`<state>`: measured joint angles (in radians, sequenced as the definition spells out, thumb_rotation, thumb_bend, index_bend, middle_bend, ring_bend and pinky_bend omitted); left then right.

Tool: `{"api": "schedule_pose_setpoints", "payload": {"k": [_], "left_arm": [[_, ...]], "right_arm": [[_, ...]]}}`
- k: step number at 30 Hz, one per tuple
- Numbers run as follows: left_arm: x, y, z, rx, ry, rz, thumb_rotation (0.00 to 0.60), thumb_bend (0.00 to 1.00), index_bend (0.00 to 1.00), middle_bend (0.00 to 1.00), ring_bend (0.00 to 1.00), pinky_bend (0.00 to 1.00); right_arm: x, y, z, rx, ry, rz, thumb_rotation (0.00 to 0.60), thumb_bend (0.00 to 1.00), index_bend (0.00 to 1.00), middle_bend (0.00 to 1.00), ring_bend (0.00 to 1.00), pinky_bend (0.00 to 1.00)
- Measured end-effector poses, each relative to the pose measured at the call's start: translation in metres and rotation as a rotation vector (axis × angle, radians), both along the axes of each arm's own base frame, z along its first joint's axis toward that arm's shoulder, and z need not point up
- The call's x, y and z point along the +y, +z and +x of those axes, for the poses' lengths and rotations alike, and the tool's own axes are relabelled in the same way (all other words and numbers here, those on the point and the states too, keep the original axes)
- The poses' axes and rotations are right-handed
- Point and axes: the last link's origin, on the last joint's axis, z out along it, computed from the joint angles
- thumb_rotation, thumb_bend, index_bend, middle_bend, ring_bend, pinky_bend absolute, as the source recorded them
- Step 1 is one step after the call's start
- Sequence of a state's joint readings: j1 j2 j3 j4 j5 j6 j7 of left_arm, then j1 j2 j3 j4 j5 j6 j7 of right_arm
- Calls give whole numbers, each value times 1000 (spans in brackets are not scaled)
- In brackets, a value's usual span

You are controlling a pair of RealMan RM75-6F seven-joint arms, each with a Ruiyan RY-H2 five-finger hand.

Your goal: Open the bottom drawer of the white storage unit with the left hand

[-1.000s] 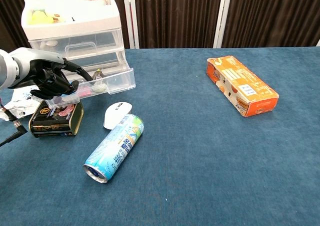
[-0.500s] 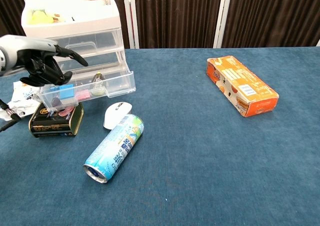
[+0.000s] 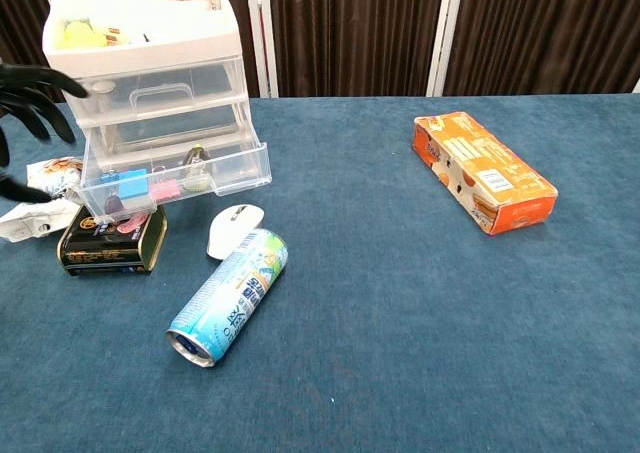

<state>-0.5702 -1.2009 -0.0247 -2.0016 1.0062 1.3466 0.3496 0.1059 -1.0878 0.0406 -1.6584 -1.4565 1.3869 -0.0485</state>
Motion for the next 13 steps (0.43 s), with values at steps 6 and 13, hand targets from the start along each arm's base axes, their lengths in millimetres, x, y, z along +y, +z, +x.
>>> {"api": "schedule_pose_setpoints", "payload": {"k": [6, 13], "left_arm": [[-39, 23, -57, 223, -142, 167, 600, 28, 2, 0, 0, 87], [-84, 42, -103, 321, -125, 227, 600, 22, 0, 0, 0, 80]], "right_arm": [[1, 0, 2, 11, 19, -9, 600, 76, 0, 0, 0, 43], [3, -1, 0, 22, 23, -16, 600, 76, 0, 0, 0, 43]]}}
